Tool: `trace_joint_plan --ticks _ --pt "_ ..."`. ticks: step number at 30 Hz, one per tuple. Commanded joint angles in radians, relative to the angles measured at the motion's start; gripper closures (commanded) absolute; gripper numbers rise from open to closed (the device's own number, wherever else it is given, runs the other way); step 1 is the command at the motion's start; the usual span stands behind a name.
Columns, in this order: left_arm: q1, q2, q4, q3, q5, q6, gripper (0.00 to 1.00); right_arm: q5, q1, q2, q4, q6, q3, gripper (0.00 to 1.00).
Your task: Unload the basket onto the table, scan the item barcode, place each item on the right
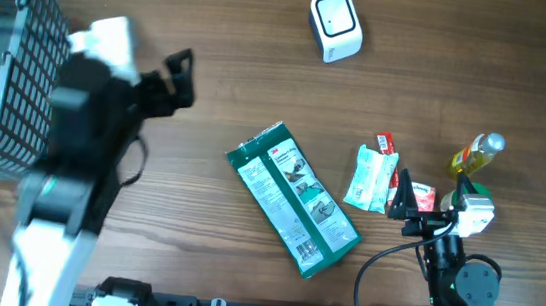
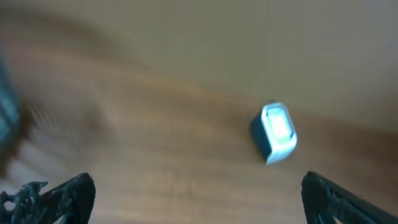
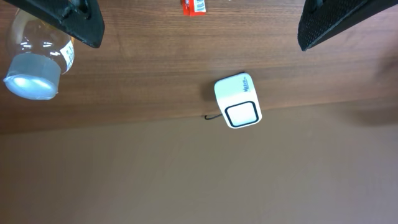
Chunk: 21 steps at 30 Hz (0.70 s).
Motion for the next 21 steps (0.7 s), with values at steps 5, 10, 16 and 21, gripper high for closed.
trace_joint_plan --ticks 5,10,16,21 --pt "0.197 -0.560 -0.337 -0.003 -0.040 0.053 0.00 -0.017 -0.005 -0.008 0.003 0.014 -0.001 0.00" --pt "0.204 -0.684 -0.459 -0.021 -0.040 0.049 0.00 -0.017 -0.005 -0.008 0.003 0.013 -0.001 0.00" --pt "0.178 -0.877 -0.449 -0.177 -0.033 0.048 0.00 -0.017 -0.005 -0.008 0.003 0.014 -0.001 0.00" --pt "0.159 -0.984 -0.249 -0.363 -0.030 0.010 0.00 -0.017 -0.005 -0.008 0.003 0.014 -0.001 0.00"
